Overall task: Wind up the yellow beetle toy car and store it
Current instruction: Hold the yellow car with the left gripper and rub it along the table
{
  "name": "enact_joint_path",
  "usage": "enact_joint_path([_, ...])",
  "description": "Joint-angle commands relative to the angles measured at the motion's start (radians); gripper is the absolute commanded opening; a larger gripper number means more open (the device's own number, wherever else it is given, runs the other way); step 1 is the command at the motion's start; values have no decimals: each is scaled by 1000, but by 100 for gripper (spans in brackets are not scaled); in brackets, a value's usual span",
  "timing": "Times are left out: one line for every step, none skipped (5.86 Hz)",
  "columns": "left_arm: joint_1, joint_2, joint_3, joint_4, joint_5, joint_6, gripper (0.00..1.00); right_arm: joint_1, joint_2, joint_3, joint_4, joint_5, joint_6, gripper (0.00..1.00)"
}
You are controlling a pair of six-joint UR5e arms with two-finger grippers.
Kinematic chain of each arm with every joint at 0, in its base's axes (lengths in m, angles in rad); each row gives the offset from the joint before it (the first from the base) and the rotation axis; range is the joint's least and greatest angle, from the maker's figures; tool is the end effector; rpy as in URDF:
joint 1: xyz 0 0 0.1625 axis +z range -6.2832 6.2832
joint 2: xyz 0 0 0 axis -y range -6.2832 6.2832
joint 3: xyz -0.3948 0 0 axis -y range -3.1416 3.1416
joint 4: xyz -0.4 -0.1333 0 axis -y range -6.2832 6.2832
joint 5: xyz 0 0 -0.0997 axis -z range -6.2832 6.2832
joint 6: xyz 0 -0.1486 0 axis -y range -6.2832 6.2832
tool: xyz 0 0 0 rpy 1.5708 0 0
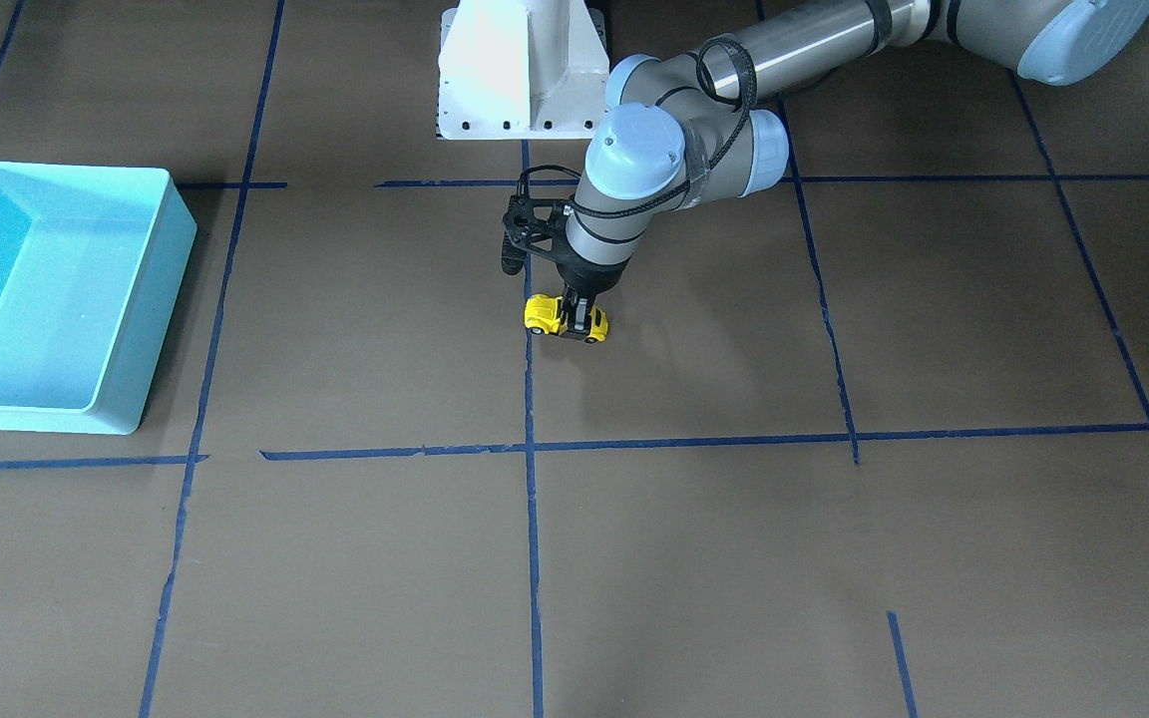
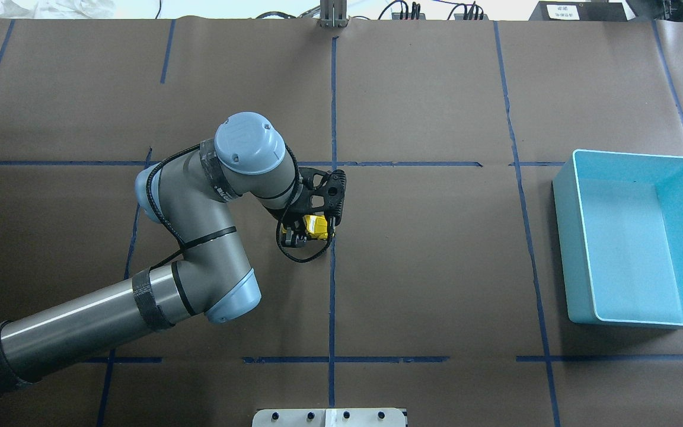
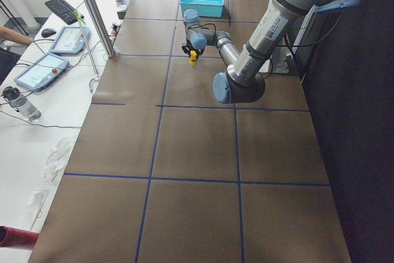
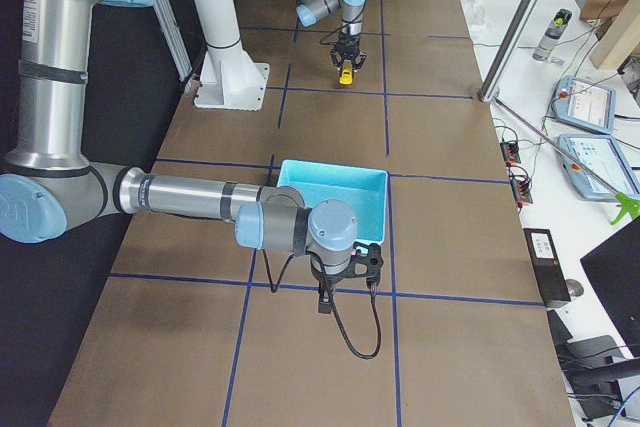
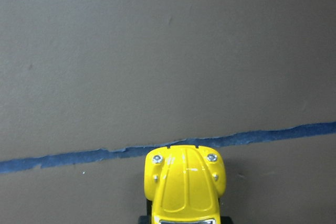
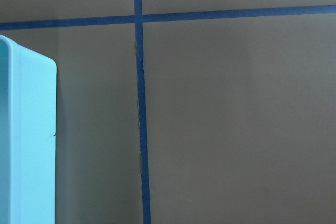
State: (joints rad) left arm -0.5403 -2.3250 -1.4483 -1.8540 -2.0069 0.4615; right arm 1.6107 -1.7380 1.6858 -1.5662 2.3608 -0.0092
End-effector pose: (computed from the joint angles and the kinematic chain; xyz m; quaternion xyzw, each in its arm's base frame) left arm 0.6160 -0.4518 0.2172 0.3594 0.3073 0.6647 0.5784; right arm 0.0448 -0.4269 0.6819 -0.0125 -0.3851 0.0233 0.9225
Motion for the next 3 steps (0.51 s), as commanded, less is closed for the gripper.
enact_joint_path([3, 7, 6, -22, 0, 2, 0, 0, 0, 0, 0, 0, 0, 100])
enact_joint_path([3, 9, 6, -24, 0, 2, 0, 0, 0, 0, 0, 0, 0, 100])
enact_joint_path([3, 21, 6, -30, -1, 3, 0, 0, 0, 0, 0, 0, 0, 100])
